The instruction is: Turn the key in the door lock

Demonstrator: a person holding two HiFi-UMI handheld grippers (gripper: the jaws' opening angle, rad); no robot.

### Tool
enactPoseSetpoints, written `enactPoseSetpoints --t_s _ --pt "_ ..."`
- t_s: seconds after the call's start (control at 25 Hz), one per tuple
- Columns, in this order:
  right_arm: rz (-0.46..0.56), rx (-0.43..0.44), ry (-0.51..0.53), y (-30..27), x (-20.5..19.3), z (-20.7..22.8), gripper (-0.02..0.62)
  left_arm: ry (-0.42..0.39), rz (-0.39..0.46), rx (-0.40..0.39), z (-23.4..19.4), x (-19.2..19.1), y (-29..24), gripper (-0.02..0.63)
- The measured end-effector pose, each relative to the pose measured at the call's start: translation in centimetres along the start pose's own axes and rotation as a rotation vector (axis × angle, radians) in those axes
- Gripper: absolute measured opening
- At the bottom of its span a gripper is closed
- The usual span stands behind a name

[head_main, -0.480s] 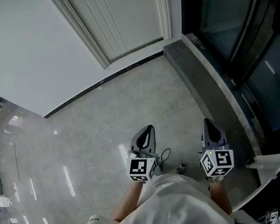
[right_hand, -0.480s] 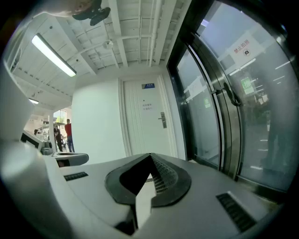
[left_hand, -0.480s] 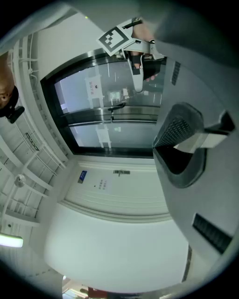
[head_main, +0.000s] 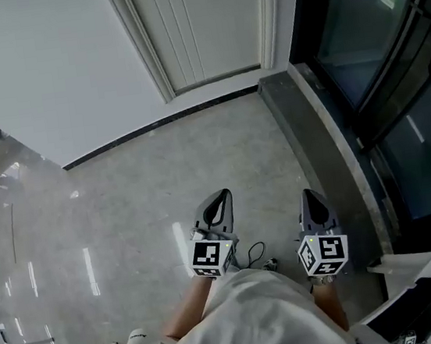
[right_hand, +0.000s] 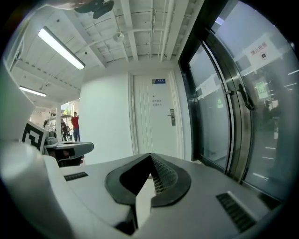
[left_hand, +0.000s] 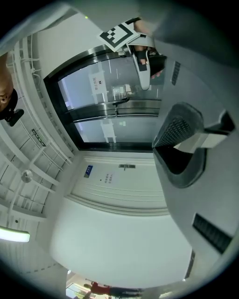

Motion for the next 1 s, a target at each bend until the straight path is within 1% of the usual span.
enactPoseSetpoints --t_s 0.2,0.4,0.52,0.68,0.8,0.92,1.0 --pt "0.004 0.013 -0.028 -1.4 0.2 -2.6 -0.002 0.012 -0.021 0.016 -3.2 -0.4 0.4 0.008" --pt "0.011 -0.006 -0.040 -2.4 0.4 -3.4 -0.002 0.012 -0.011 0.003 -4.5 -0.6 0.3 0.008" --pt "0.025 -0.017 -0.049 -3.2 0.7 -4.4 -0.002 0.003 0.006 -0.011 -5.6 -0.6 1.0 0.008" --pt "0.040 -0.032 -0.056 -4.3 0.8 -6.7 -0.002 0.014 0.035 -0.005 -8.6 -0.4 2.4 0.008" --pt "0.063 -0.061 -0.056 -4.9 0.8 -8.3 -0.002 -0.008 0.026 -0.009 -10.8 -0.9 3.1 0.008" --pt "0.044 -0.066 -0.060 -5.8 0.0 -9.9 -0.002 -0.024 0.006 -0.001 -12.9 -1.2 3.2 0.008" --pt "0.040 -0.069 -0.062 -6.2 0.0 -10.3 -0.002 -0.028 0.006 -0.011 -13.3 -1.0 3.2 0.008"
Point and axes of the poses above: the fingertips, and each gripper's own axes: y backward along the fingers, z to its right, x out of its top, the point moved 1 cm from there along y, backward along the fingers, and after that the axes turned 6 degrees about x, right-handed, at the moved point
